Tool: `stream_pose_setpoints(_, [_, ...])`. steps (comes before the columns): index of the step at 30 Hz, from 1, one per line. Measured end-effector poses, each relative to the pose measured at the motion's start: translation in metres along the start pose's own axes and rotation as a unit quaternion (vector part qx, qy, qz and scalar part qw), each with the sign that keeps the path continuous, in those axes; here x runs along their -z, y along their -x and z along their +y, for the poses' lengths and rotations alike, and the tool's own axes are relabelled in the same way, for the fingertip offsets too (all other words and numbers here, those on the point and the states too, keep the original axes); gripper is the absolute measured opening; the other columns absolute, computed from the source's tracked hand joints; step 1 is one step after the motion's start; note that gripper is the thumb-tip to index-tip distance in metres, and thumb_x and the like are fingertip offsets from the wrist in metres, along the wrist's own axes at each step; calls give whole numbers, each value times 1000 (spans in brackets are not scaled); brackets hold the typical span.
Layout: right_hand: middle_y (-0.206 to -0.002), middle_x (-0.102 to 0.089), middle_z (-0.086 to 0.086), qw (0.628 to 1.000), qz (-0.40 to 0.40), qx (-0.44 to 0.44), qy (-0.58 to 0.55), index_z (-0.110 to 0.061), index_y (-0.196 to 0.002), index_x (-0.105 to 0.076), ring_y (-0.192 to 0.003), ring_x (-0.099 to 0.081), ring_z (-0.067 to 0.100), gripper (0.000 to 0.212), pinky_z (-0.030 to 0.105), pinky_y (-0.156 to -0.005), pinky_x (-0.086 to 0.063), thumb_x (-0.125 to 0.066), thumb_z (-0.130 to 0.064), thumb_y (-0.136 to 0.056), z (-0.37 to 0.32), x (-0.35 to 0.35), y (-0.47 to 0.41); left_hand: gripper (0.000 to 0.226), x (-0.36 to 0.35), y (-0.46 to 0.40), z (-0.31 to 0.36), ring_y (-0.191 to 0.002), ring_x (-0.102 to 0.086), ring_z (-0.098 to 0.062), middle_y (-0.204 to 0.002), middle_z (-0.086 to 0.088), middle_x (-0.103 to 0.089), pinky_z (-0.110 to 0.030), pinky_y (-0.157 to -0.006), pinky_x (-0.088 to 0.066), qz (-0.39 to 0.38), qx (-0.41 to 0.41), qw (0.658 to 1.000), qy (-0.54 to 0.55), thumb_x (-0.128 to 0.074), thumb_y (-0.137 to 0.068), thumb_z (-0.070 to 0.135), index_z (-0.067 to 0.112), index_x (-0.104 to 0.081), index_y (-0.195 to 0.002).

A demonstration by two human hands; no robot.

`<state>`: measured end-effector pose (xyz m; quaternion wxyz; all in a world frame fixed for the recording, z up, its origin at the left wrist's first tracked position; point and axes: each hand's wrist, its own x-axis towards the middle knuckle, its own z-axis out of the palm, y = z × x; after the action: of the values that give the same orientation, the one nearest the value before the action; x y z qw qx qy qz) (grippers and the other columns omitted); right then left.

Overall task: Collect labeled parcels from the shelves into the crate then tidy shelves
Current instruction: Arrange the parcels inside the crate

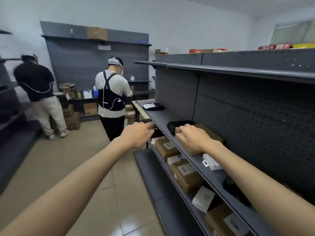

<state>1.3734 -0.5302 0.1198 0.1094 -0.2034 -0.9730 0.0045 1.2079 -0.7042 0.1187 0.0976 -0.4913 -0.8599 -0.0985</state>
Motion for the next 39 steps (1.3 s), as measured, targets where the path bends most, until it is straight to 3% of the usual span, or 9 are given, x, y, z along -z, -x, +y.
stream_pose_setpoints(7, [-121, -56, 9, 999, 14, 32, 3, -13, -116, -56, -107, -57, 32, 37, 43, -86, -45, -35, -41, -104, -13, -28, -117, 45, -11, -76, -73, -113, -58, -26, -123, -4, -61, -37, -77, -43, -11, 30, 999, -41, -36, -105, 47, 20, -55, -135])
stream_pose_setpoints(11, [-124, -54, 9, 999, 23, 31, -3, -13, -122, -53, -111, -55, 31, 37, 43, -89, -45, -33, -39, -105, -6, -33, -191, 46, -20, -139, -107, -119, -57, -24, -131, -3, -60, -38, -85, -48, -14, 28, 998, -47, -35, -104, 50, 22, -57, -134])
stream_pose_setpoints(15, [-123, -53, 10, 999, 29, 25, -2, -14, -122, -53, -108, -54, 31, 33, 43, -88, -46, -36, -36, -105, 7, -44, -263, 44, -27, -197, -133, -119, -57, -26, -129, -3, -60, -36, -79, -43, -18, 15, 998, -60, -35, -105, 49, 21, -57, -130])
stream_pose_setpoints(21, [-127, -53, 9, 1000, 5, 26, -9, -14, -125, -53, -112, -54, 30, 36, 44, -90, -45, -37, -38, -104, 12, -81, -349, 47, -52, -267, -181, -128, -51, -25, -138, -3, -56, -41, -95, -46, -21, 15, 998, -49, -36, -104, 49, 22, -52, -140])
stream_pose_setpoints(23, [-129, -53, 10, 1000, -4, 20, -3, -13, -127, -52, -115, -54, 31, 38, 45, -92, -45, -36, -39, -104, 15, -95, -369, 46, -66, -289, -197, -125, -53, -27, -134, -5, -57, -41, -93, -47, -27, 14, 999, -42, -36, -104, 49, 21, -54, -135])
stream_pose_setpoints(32, [-129, -53, 10, 996, -40, -80, 10, -13, -129, -51, -114, -54, 31, 38, 43, -92, -44, -35, -38, -104, 36, -152, -429, 45, -138, -380, -242, -126, -52, -29, -134, -6, -57, -43, -94, -48, -66, -76, 995, 0, -37, -105, 47, 20, -52, -138])
stream_pose_setpoints(39, [-116, -55, 9, 974, -31, -225, -3, -13, -112, -54, -101, -55, 29, 32, 42, -83, -45, -37, -39, -104, 43, -173, -441, 50, -169, -462, -262, -131, -49, -28, -142, -7, -52, -43, -101, -45, -103, -204, 973, 38, -37, -105, 47, 18, -48, -143])
